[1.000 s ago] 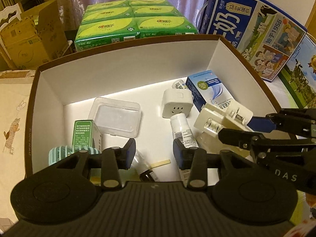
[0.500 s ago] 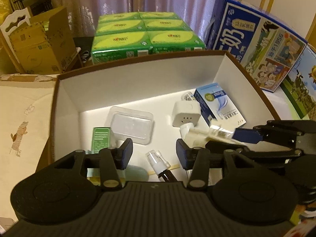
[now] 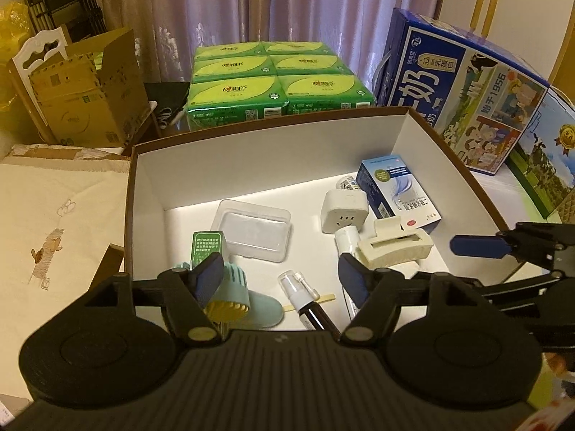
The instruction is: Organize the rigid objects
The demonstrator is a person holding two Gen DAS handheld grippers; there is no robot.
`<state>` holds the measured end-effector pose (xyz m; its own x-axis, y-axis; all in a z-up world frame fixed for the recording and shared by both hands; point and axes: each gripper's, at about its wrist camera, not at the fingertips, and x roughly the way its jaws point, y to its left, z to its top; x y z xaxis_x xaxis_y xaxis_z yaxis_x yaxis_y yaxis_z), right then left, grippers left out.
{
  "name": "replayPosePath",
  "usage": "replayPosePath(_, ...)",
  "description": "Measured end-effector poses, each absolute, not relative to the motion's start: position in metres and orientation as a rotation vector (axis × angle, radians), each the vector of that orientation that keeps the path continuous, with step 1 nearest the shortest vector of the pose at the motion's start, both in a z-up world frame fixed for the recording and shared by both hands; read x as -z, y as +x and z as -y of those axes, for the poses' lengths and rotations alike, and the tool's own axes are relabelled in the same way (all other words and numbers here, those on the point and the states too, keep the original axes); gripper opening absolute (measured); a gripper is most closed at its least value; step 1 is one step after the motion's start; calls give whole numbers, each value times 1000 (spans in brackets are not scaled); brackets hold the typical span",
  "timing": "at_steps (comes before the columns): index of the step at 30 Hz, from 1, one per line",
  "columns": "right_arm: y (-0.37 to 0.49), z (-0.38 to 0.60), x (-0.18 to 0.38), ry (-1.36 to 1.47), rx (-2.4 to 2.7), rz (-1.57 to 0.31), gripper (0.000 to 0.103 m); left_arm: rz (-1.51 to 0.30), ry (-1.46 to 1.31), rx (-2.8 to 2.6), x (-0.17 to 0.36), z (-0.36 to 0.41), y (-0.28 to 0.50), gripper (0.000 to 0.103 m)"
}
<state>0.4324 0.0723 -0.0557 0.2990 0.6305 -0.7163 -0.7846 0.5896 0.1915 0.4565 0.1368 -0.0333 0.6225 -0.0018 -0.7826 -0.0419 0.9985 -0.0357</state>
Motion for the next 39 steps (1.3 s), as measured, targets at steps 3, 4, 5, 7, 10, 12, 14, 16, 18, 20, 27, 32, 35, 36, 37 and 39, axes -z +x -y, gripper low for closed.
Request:
replayPosePath(3,424,-65,50,-215,-927,-831,59,-884,-47,-19,29,-135,448,67)
replayPosePath(4,421,-62,48,-216,-922,-826,60,-879,-42,-20,28,-133,444,67)
replayPosePath(5,418,-60,46,-216,-918,-821,60,-875,-34,-21,25,-132,441,67)
replayPosePath(7,412,-54,41,-212,-905,-811,60,-863,-10,-23,21,-128,433,67)
replayPosePath(10,403,-45,33,-199,-881,-800,60,-834,6,-17,14,-124,419,67)
replayPosePath(12,395,-39,28,-183,-872,-793,60,-821,-8,0,8,-123,410,67)
replayPosePath(14,387,-32,22,-161,-861,-789,60,-810,-29,20,2,-122,399,67)
replayPosePath(16,379,-27,18,-141,-845,-788,60,-802,-39,31,-3,-121,389,67)
replayPosePath(18,371,-21,15,-123,-836,-793,60,-794,-49,34,-8,-120,378,67)
replayPosePath(20,360,-15,12,-103,-825,-790,60,-799,-65,40,-11,-121,367,67)
replayPosePath(27,324,4,7,-58,-766,-813,60,-825,-67,65,-12,-118,329,67)
replayPosePath(32,296,16,8,-54,-714,-835,60,-868,-86,113,-5,-116,301,66)
replayPosePath(35,280,25,7,-49,-682,-843,60,-882,-81,130,-2,-114,285,66)
replayPosePath(36,275,28,6,-45,-673,-846,60,-889,-81,135,-2,-113,280,66)
replayPosePath(37,270,31,5,-41,-665,-854,60,-896,-82,137,-2,-113,275,65)
replayPosePath(39,262,37,3,-35,-653,-871,60,-902,-88,134,-2,-110,264,63)
